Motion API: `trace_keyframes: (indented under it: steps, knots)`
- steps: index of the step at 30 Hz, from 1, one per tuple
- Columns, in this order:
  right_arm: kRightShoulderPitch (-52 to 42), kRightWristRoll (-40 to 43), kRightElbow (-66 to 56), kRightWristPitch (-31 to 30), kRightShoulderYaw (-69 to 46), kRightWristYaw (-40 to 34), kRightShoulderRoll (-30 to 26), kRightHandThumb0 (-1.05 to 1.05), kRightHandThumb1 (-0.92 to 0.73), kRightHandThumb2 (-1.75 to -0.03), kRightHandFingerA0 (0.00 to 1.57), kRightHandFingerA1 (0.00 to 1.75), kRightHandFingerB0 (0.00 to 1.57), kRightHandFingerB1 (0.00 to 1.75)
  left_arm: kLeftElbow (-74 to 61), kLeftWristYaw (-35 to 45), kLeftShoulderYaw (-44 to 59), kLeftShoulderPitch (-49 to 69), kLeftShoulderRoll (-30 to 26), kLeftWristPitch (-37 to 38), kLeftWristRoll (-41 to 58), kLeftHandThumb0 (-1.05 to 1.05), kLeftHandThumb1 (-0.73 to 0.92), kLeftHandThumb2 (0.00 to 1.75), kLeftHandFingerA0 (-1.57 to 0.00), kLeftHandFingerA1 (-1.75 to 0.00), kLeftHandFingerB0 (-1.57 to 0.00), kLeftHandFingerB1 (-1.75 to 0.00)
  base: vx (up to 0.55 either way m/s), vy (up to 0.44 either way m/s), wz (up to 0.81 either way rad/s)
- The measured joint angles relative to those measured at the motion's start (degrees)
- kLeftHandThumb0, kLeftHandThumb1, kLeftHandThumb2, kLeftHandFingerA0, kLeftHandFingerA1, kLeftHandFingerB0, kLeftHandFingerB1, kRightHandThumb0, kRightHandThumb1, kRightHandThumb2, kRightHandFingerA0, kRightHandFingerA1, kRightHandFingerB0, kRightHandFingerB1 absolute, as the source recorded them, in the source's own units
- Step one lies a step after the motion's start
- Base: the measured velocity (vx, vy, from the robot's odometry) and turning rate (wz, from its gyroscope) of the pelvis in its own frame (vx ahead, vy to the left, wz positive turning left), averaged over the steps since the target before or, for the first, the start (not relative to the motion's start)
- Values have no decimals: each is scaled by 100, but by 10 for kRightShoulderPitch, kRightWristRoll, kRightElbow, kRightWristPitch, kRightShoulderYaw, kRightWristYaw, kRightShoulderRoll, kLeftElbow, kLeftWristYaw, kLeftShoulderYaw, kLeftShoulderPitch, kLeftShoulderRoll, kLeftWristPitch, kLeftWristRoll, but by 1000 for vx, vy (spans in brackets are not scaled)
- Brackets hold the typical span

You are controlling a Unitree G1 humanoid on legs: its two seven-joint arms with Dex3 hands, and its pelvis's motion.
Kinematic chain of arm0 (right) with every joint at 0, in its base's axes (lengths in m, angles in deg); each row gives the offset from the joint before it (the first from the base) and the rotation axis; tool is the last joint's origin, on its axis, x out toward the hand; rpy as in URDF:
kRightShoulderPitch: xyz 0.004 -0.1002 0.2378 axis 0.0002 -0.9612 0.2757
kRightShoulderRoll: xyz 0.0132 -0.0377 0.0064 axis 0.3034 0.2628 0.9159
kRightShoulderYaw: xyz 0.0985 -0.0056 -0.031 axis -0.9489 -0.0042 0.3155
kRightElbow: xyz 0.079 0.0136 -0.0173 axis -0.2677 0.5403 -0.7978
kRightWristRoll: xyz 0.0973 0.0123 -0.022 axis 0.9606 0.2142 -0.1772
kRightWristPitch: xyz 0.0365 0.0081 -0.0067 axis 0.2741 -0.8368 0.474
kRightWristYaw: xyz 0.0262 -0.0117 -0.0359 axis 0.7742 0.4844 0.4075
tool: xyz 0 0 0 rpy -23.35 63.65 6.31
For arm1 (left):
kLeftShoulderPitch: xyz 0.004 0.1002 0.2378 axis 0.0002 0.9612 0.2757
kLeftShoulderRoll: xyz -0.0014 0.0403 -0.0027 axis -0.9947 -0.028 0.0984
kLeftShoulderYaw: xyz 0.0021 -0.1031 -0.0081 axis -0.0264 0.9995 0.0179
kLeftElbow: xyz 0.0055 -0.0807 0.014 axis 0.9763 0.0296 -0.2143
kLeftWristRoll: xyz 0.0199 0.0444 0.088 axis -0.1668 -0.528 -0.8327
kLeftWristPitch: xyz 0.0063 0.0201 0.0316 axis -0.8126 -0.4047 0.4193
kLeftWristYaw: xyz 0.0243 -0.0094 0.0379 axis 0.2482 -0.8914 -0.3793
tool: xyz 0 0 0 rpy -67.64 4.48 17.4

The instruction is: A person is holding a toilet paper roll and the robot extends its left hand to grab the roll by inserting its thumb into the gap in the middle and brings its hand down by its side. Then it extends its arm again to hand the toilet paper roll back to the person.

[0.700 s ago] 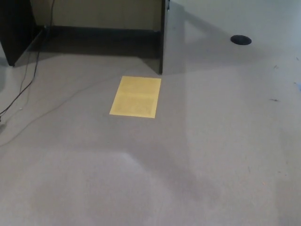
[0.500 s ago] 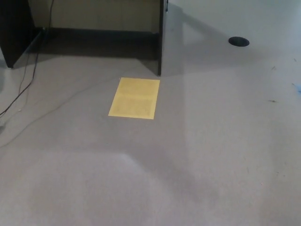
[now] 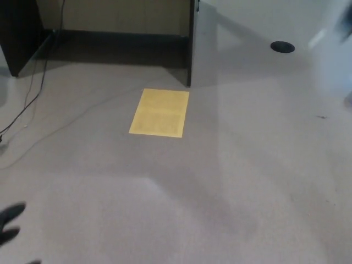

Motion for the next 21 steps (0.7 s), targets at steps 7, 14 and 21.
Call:
trace_keyframes:
  steps: [7, 14, 21]
  knots:
    - [0, -6, 1, 0, 4, 0, 0, -43, -52, -83, 61, 69, 30, 49, -167, 17, -2, -54, -13, -36, 11, -39, 41, 61, -31, -42, -22, -35, 0, 0, 0]
    - [0, -8, 3, 0, 5, 0, 0, -44, -53, -83, 61, 69, 31, 48, -292, 43, -29, -122, -27, -97, 19, -53, 41, 66, -26, -41, -16, -35, 0, 0, 0]
    - [1, -9, 3, 0, 6, 0, 0, -37, -66, -59, 65, 79, 38, 36, -385, 55, -92, -194, -9, -162, 18, -23, 29, 85, -10, -51, -8, -50, 0, 0, 0]
